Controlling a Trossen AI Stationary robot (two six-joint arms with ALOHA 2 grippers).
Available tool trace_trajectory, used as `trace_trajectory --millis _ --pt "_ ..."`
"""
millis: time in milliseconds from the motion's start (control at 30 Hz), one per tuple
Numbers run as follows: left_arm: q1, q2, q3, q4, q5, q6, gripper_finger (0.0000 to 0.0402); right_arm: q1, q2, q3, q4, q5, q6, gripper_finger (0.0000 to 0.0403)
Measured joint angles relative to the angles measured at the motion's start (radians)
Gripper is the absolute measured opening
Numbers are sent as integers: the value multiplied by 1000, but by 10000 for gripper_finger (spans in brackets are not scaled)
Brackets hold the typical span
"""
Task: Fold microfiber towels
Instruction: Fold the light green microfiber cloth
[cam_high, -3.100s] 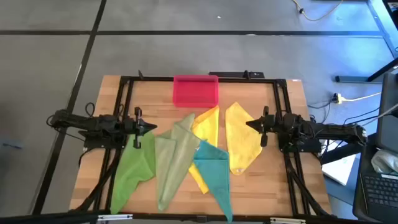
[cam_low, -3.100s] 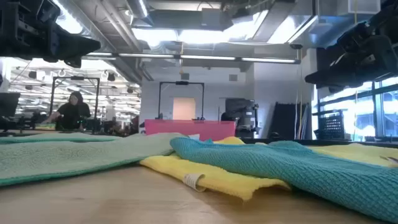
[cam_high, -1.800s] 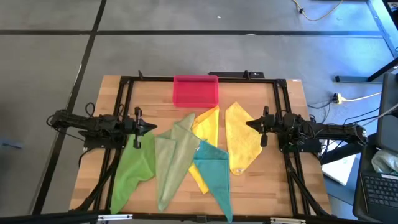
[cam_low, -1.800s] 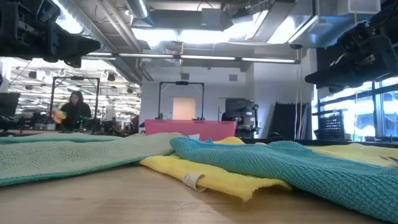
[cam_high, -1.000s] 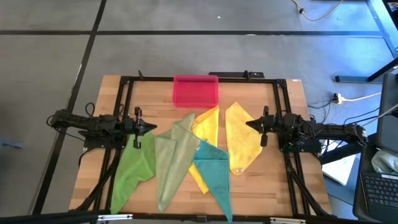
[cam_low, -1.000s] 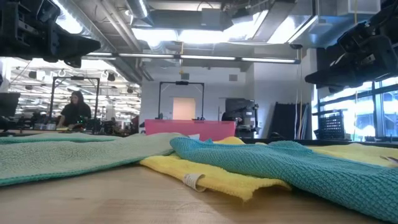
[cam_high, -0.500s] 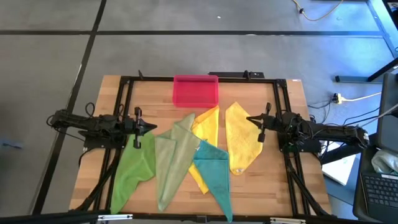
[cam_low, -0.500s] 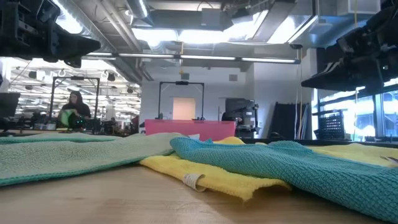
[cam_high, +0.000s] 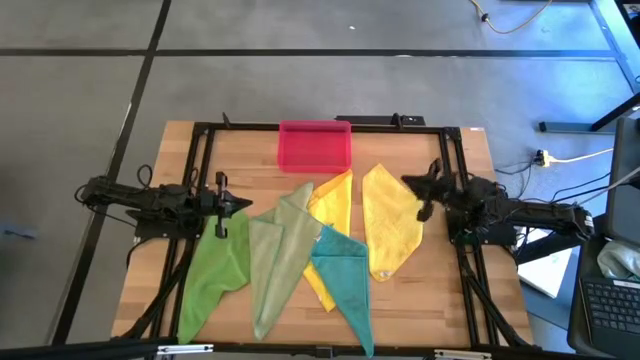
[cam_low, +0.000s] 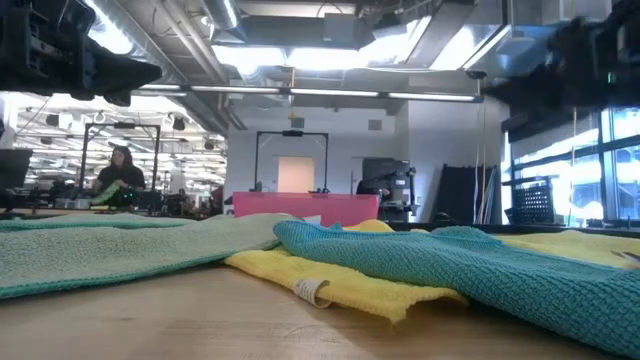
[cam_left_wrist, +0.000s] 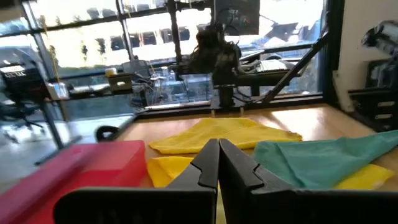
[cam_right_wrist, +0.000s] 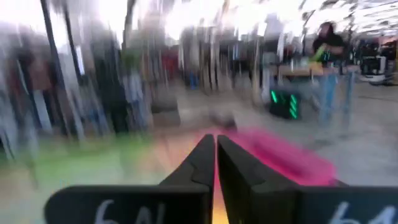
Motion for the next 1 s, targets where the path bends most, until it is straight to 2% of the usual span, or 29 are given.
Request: trace_trajectory --millis 67,167,200,333,400,500,600,667,800,1000 --pt "6 0 0 122 -95 -101 0 -8 1 1 105 26 95 21" --pt "25 -1 5 364 -157 -283 0 -11 4 21 199 58 150 21" --pt "35 -1 17 399 -164 -324 0 -11 8 43 202 59 156 21" --pt "67 27 152 327 -132 -376 0 -11 74 166 173 58 153 21" --pt "82 76 250 260 -125 -369 0 -15 141 234 153 65 153 21" --pt "108 170 388 255 -150 -308 0 -28 268 338 106 105 187 21" --pt "137 281 510 250 -200 -245 0 -40 421 441 84 115 269 21" --pt "156 370 584 255 -224 -255 0 -46 531 523 70 103 326 21" --pt "184 568 714 248 -198 -323 0 -51 692 682 63 84 348 21" --pt "222 843 905 260 -186 -491 0 -50 848 900 61 56 470 21"
